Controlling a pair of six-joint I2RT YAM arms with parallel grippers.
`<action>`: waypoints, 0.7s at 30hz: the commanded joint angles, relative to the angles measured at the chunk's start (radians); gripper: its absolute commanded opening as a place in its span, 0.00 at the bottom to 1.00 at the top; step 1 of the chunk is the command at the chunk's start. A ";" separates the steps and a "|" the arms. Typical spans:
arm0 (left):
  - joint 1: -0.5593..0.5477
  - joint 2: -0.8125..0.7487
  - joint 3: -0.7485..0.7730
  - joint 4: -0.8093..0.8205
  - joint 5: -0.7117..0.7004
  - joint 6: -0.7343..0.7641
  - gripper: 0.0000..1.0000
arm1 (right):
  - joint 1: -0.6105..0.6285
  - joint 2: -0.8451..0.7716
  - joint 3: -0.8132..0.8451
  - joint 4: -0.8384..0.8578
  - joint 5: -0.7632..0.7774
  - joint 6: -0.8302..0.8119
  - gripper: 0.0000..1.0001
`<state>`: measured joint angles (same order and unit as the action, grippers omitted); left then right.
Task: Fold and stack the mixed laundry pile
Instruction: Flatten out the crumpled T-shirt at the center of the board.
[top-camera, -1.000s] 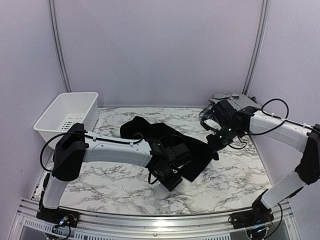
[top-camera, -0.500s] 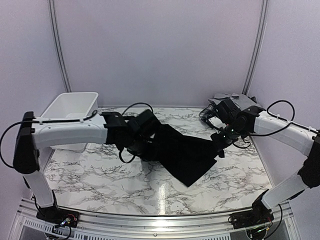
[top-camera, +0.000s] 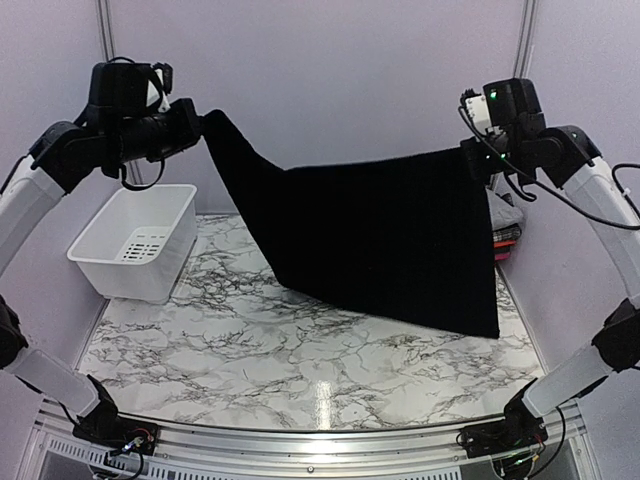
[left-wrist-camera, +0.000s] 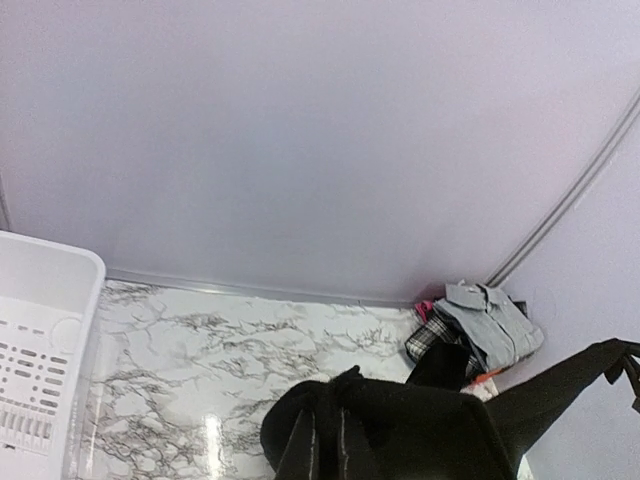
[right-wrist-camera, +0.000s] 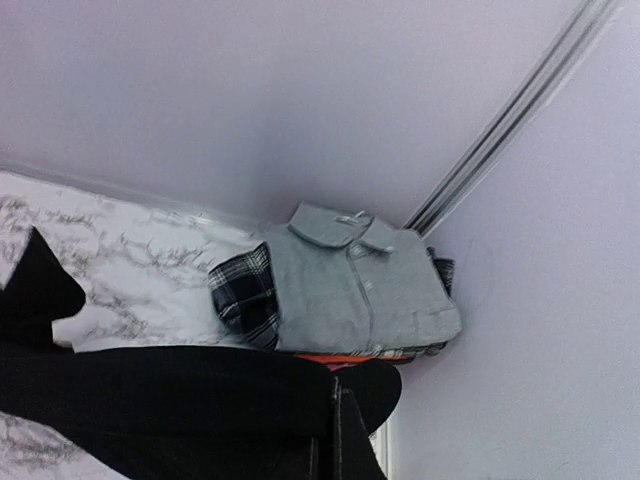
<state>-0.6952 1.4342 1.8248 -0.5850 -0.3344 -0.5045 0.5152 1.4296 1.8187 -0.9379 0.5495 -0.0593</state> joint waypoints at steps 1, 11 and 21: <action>0.063 -0.069 0.043 -0.001 -0.068 0.047 0.00 | -0.013 0.009 0.121 -0.018 0.143 -0.034 0.00; 0.066 -0.084 0.207 -0.001 0.071 0.127 0.00 | 0.017 0.009 0.347 -0.021 0.016 -0.085 0.00; 0.052 -0.166 0.264 -0.004 0.179 0.100 0.00 | 0.165 -0.016 0.488 -0.129 0.054 -0.062 0.00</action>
<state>-0.6342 1.3300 2.0628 -0.6090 -0.2005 -0.4011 0.6434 1.4403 2.2467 -1.0134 0.5720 -0.1368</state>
